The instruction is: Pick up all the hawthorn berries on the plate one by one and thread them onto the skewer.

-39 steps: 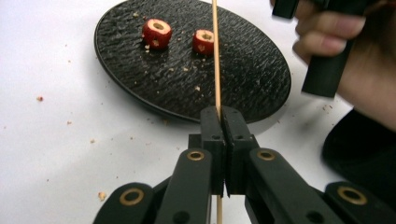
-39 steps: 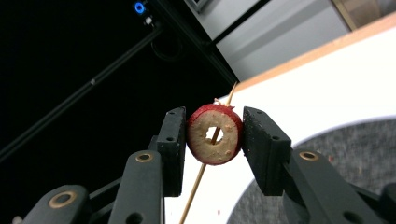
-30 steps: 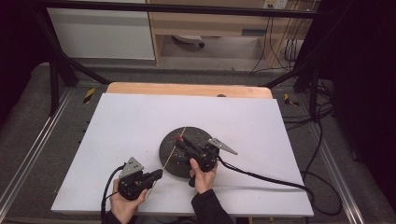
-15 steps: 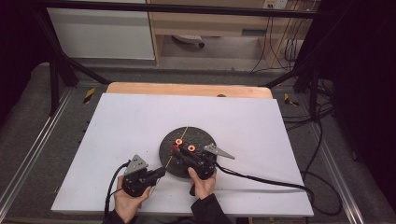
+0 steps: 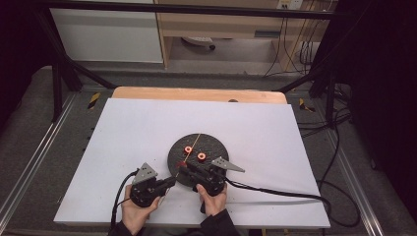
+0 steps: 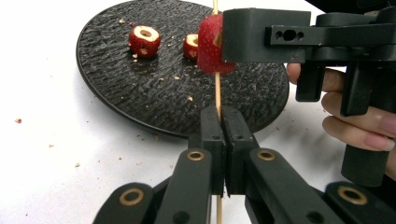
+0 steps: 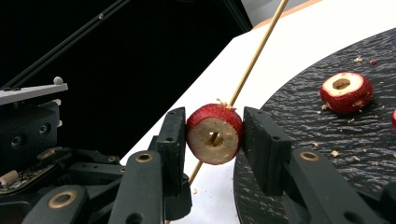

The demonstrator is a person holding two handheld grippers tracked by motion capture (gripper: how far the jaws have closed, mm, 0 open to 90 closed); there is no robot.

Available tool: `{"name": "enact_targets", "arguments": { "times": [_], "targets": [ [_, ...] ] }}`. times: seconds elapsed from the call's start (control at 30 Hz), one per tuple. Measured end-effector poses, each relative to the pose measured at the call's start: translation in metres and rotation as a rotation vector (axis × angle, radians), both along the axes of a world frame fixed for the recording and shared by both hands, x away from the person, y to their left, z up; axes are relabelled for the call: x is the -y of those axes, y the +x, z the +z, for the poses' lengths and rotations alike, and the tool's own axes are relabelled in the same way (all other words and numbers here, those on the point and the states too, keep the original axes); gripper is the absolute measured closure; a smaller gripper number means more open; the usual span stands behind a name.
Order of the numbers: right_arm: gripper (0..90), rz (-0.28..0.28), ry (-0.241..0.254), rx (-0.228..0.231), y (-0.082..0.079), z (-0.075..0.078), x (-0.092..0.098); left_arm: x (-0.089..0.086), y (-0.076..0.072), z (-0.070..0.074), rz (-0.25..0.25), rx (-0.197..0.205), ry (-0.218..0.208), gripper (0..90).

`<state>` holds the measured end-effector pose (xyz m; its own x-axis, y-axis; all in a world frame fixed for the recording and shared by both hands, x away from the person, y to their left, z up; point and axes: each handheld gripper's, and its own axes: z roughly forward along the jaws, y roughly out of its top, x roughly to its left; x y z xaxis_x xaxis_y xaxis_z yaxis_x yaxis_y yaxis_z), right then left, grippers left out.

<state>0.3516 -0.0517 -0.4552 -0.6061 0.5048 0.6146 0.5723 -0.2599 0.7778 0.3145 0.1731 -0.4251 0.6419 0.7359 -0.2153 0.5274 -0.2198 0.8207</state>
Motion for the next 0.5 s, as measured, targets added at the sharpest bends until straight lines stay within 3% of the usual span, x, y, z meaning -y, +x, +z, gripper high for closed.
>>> {"name": "enact_targets", "arguments": {
  "times": [0.3, 0.5],
  "targets": [
    [59.1, 0.019, -0.035, 0.002, 0.000, 0.003, 0.001, -0.002, -0.001, 0.000, -0.016, 0.009, 0.008, 88.4],
    [43.1, 0.012, -0.107, 0.049, 0.000, 0.015, 0.008, -0.009, -0.002, 0.000, -0.023, 0.022, 0.036, 88.4]
  ]
}}
